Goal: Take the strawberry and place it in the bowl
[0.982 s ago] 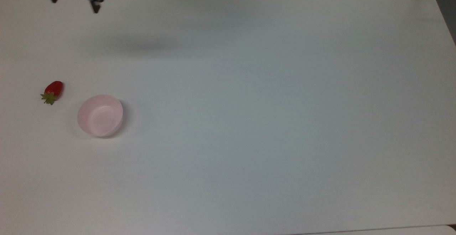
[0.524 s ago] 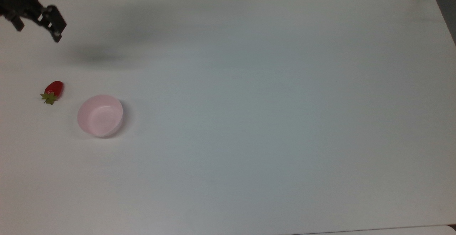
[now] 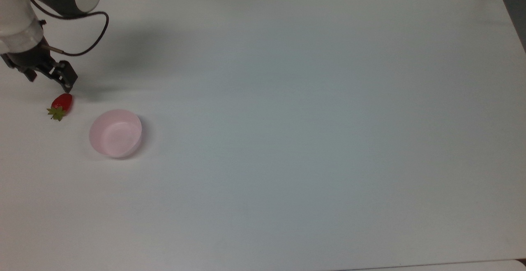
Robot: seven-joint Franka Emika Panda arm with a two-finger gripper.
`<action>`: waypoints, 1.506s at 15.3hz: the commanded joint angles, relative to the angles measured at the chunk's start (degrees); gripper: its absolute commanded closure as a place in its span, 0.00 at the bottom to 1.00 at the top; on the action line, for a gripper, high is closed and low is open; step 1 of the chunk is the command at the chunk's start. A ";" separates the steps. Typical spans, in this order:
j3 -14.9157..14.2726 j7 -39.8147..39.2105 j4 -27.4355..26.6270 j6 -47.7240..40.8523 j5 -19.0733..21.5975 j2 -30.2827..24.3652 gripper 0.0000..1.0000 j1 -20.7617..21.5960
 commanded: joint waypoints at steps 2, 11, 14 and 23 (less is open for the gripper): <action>0.26 0.67 -0.17 4.75 1.25 2.50 0.22 -0.14; 0.61 3.38 -0.35 8.81 1.16 5.76 0.69 -0.05; 0.87 5.59 0.00 5.75 1.34 3.14 0.84 -0.05; 3.60 18.06 4.05 3.61 5.82 1.71 0.78 5.48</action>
